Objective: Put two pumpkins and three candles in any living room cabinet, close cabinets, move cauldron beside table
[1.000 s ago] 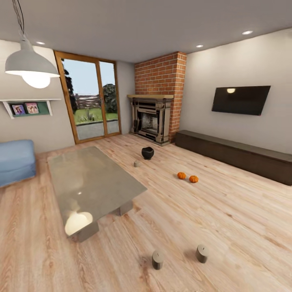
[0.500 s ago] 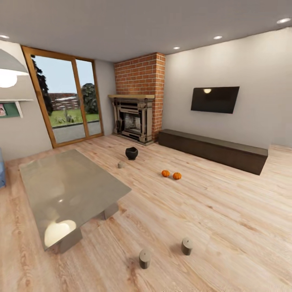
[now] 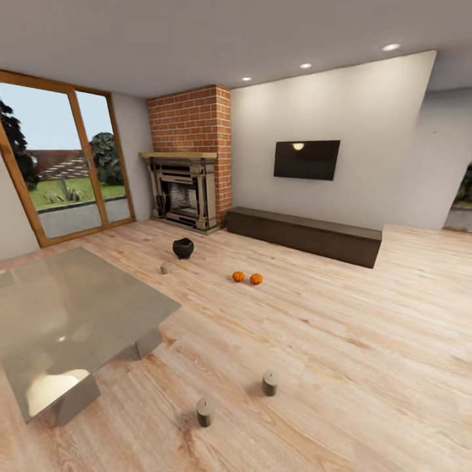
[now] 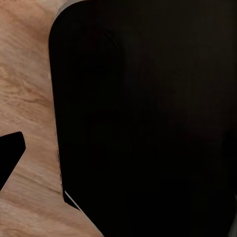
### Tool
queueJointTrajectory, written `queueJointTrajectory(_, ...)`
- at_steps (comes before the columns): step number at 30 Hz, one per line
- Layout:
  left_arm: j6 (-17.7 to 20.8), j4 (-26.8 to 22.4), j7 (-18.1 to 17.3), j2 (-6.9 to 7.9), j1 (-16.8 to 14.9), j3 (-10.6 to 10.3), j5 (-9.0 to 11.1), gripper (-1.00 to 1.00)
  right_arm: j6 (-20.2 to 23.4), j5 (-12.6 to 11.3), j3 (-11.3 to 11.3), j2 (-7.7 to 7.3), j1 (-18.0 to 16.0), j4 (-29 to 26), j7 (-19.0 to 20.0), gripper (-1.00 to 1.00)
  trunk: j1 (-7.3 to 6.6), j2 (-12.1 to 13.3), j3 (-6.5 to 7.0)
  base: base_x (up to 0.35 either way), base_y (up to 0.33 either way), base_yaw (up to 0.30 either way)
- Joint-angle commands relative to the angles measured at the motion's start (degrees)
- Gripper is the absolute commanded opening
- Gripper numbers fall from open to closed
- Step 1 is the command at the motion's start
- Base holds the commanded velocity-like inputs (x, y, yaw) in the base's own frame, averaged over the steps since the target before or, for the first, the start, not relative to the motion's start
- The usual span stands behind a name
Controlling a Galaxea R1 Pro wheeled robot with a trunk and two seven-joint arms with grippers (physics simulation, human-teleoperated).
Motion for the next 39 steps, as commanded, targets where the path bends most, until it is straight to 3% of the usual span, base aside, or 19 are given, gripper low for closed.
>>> queueJointTrajectory(1, -0.02, -0.1, -0.02, 0.0, 0.03, -0.01, 0.02, 1.0, -0.19, 0.05, 0.0, 0.0, -0.05, 0.07, 0.03, 1.0, -0.02, -0.03, -0.1, -0.135, -0.253, -0.231)
queueJointTrajectory(11, -0.02, -0.1, -0.02, -0.06, 0.03, -0.07, 0.0, 1.0, -0.22, 0.01, 0.0, 0.0, -0.05, 0.07, 0.03, 1.0, -0.02, -0.03, -0.24, -0.082, -0.27, -0.09)
queueJointTrajectory(23, -0.02, -0.1, -0.02, -0.06, 0.03, -0.1, 0.0, 1.0, -0.27, 0.01, 0.0, 0.0, -0.05, 0.07, 0.11, 1.0, -0.02, -0.03, -0.33, -0.001, -0.291, -0.271)
queueJointTrajectory(33, -0.02, -0.17, -0.02, -0.06, 0.03, -0.1, 0.0, 1.0, -0.28, 0.01, 0.0, 0.0, -0.05, 0.07, 0.06, 1.0, -0.02, -0.03, -0.33, 0.087, -0.291, -0.288)
queueJointTrajectory(39, -0.03, -0.24, -0.02, -0.09, 0.03, -0.1, 0.0, 1.0, -0.28, 0.01, 0.0, 0.0, -0.05, 0.07, 0.03, 1.0, -0.02, -0.03, -0.33, 0.189, -0.273, -0.095)
